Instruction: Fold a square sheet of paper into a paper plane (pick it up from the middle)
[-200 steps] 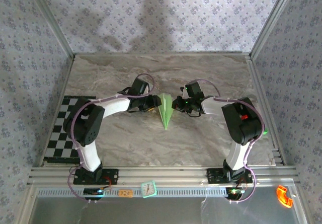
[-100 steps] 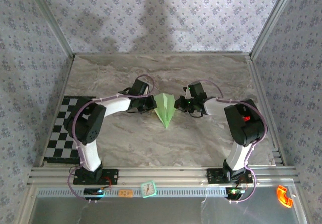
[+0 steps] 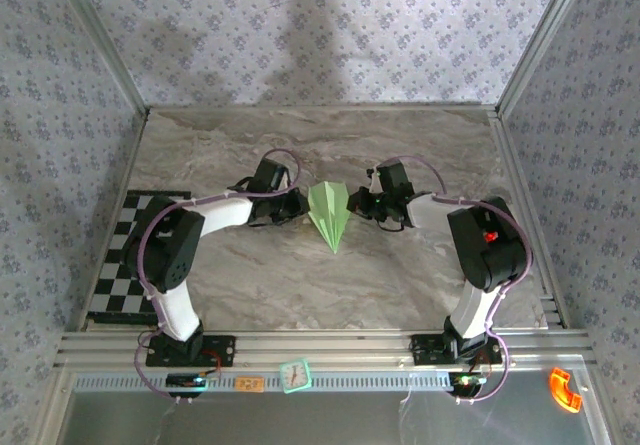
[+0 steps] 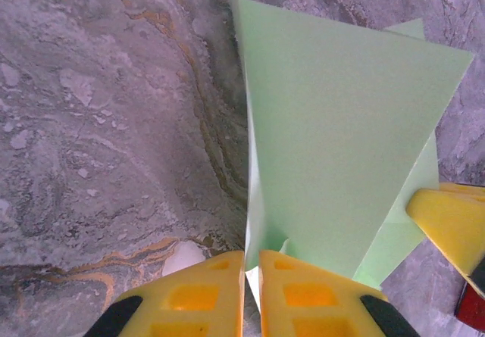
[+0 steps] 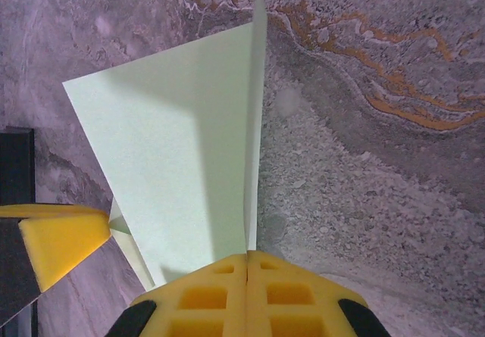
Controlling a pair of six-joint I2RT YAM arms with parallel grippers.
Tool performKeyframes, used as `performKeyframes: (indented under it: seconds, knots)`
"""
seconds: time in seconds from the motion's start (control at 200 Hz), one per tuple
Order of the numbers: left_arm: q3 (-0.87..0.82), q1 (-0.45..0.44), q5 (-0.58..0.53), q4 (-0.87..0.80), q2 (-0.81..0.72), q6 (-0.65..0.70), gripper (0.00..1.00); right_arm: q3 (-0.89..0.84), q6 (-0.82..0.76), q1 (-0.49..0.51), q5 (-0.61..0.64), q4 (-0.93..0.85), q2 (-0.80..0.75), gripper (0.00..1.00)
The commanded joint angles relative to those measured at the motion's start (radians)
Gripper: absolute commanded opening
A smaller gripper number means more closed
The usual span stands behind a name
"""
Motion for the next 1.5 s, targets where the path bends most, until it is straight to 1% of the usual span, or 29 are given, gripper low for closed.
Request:
performKeyframes:
  seconds: [0.0,0.235,0.32,0.415,0.52,0.63,0.734,0.789,0.864,0.954,1.054,1.099,1.144,1.189,1.254,1.274,1.319,1.429,1.494]
  knots:
    - [-0.003,0.010,0.035,0.037,0.021,-0.010,0.14,-0.007,0.005,0.000,-0.011,0.009,0.027,0.00]
    - [0.001,0.014,0.053,0.048,0.051,-0.007,0.13,-0.004,0.006,0.001,-0.017,0.009,0.038,0.00]
    - [0.003,0.017,0.064,0.057,0.056,-0.008,0.17,-0.004,0.004,0.001,-0.016,0.007,0.038,0.00]
    - [0.009,0.018,0.085,0.068,0.060,0.001,0.24,-0.004,0.003,0.001,-0.015,0.004,0.040,0.00]
    - [0.017,0.018,0.102,0.076,0.069,0.007,0.25,-0.003,0.004,0.001,-0.014,0.004,0.041,0.00]
    - [0.024,0.019,0.110,0.077,0.077,0.011,0.22,-0.004,0.005,0.000,-0.011,0.004,0.038,0.00]
    - [0.026,0.024,0.109,0.078,0.082,0.007,0.13,-0.006,0.006,-0.002,-0.008,0.001,0.035,0.00]
    - [0.019,0.025,0.093,0.080,0.075,0.002,0.09,-0.010,0.007,-0.004,0.002,0.001,0.029,0.00]
    - [0.004,0.028,0.064,0.080,0.058,-0.003,0.05,-0.018,0.004,-0.004,0.020,-0.001,0.017,0.00]
    - [-0.011,0.029,0.037,0.084,0.036,-0.007,0.04,-0.011,-0.010,-0.002,0.035,-0.018,0.016,0.00]
    - [-0.010,0.028,0.048,0.090,0.035,-0.014,0.02,0.008,-0.029,0.016,0.045,-0.059,0.017,0.05]
    - [-0.007,0.025,0.052,0.090,0.038,-0.015,0.02,0.020,-0.033,0.026,0.054,-0.083,0.011,0.10]
    - [-0.004,0.022,0.054,0.089,0.039,-0.015,0.02,0.031,-0.035,0.037,0.074,-0.111,-0.004,0.19]
    - [-0.001,0.020,0.052,0.084,0.038,-0.016,0.02,0.044,-0.045,0.052,0.120,-0.153,-0.029,0.28]
    - [0.003,0.017,0.051,0.079,0.035,-0.019,0.02,0.074,-0.048,0.084,0.211,-0.243,-0.069,0.36]
    - [0.005,0.017,0.051,0.076,0.035,-0.020,0.02,0.084,-0.084,0.095,0.241,-0.272,-0.079,0.39]
    - [0.008,0.016,0.050,0.067,0.033,-0.020,0.02,0.103,-0.100,0.120,0.308,-0.327,-0.101,0.45]
    - [0.015,0.014,0.052,0.059,0.030,-0.021,0.02,0.130,-0.123,0.178,0.414,-0.408,-0.134,0.54]
    - [0.018,0.012,0.051,0.055,0.028,-0.023,0.03,0.141,-0.140,0.208,0.441,-0.426,-0.141,0.59]
